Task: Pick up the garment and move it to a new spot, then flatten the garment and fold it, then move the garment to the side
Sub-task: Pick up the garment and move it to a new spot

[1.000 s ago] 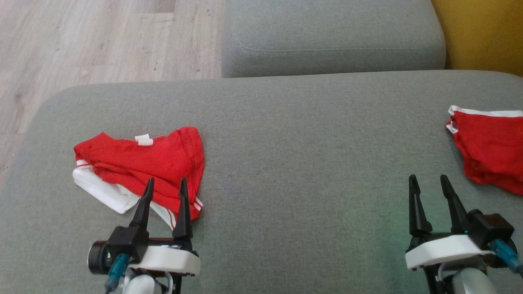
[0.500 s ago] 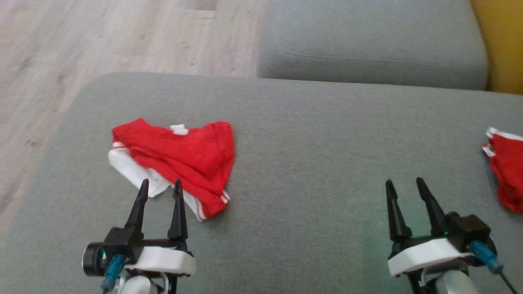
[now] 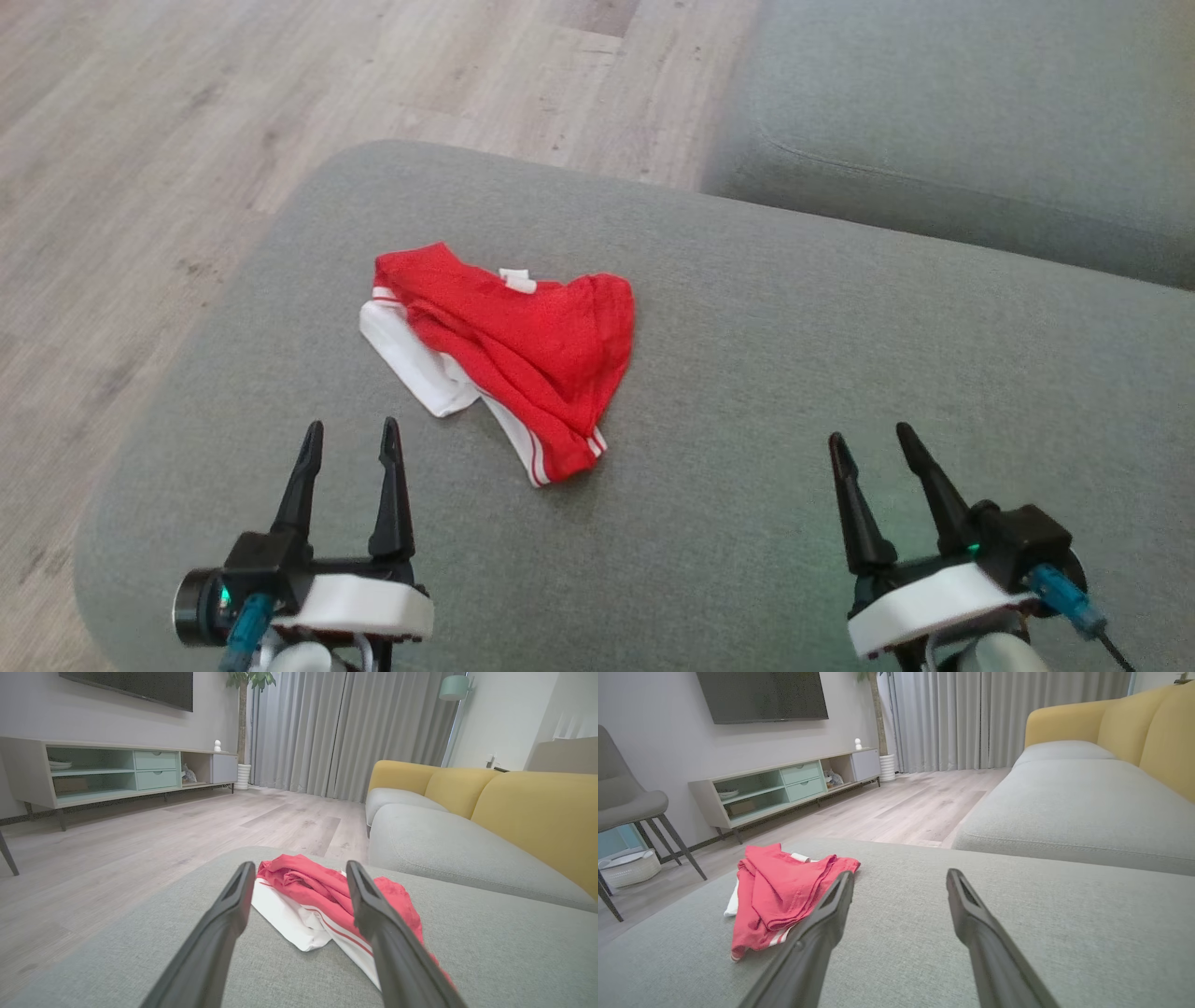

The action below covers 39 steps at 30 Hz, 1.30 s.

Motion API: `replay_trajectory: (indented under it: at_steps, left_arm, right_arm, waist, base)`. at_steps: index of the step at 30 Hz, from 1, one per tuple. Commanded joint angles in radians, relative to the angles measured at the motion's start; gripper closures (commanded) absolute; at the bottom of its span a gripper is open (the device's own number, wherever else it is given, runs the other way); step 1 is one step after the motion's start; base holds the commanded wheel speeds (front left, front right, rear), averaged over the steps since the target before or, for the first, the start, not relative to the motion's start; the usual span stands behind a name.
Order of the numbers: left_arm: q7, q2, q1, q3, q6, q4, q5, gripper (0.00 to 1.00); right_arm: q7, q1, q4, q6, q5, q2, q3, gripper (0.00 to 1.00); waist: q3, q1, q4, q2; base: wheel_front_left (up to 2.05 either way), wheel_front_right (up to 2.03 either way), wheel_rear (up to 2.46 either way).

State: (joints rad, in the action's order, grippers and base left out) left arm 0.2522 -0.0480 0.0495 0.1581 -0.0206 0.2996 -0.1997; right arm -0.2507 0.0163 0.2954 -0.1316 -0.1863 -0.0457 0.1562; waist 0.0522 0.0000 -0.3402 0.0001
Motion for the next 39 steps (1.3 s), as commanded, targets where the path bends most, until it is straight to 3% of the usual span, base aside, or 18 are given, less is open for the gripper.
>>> replay_trajectory:
  at_steps: [1, 12, 21, 26, 30, 35, 39]
  left_arm:
    - [0.010, -0.002, 0.026, -0.034, 0.002, -0.035, 0.008, 0.00]
    - [0.010, -0.004, 0.039, -0.056, 0.009, -0.038, 0.024, 0.00]
    - [-0.023, -0.048, 0.289, -0.021, 0.080, 0.051, 0.054, 0.00]
    - [-0.151, -0.090, 0.497, 0.046, 0.132, 0.124, 0.059, 0.00]
    - [-0.294, -0.119, 0.660, 0.110, 0.149, 0.218, 0.011, 0.00]
    - [-0.483, -0.189, 0.795, 0.270, 0.151, 0.320, -0.131, 0.00]
    - [-0.553, -0.243, 0.845, 0.341, 0.151, 0.357, -0.211, 0.00]
  right_arm:
    - [-0.011, -0.013, -0.036, 0.001, -0.006, -0.005, 0.031, 0.00]
    - [-0.011, -0.014, -0.042, 0.001, -0.014, -0.005, 0.049, 0.00]
    - [-0.011, -0.073, -0.055, 0.001, 0.031, -0.005, 0.013, 0.00]
    - [-0.011, -0.112, -0.061, 0.001, 0.045, -0.005, -0.004, 0.00]
    - [-0.011, -0.150, -0.064, 0.001, 0.056, -0.005, 0.000, 0.00]
    - [-0.011, -0.188, -0.072, 0.001, 0.046, -0.004, 0.005, 0.00]
    - [-0.011, -0.202, -0.072, 0.001, 0.040, -0.004, 0.011, 0.00]
  waist:
    - [0.004, 0.0000, -0.017, -0.0001]
    - [-0.010, 0.0000, -0.019, -0.0001]
    - [-0.141, 0.0000, 0.057, -0.0001]
    - [-0.222, 0.0000, 0.116, -0.0001]
    - [-0.285, 0.0000, 0.161, -0.0001]
    - [-0.341, 0.0000, 0.218, -0.0001]
    - [-0.360, 0.0000, 0.243, -0.0001]
  base:
    - [0.00, 0.00, 0.00]
    - [0.00, 0.00, 0.00]
    - [0.00, 0.00, 0.00]
    - [0.00, 0.00, 0.00]
    - [0.00, 0.00, 0.00]
    - [0.00, 0.00, 0.00]
    - [0.00, 0.00, 0.00]
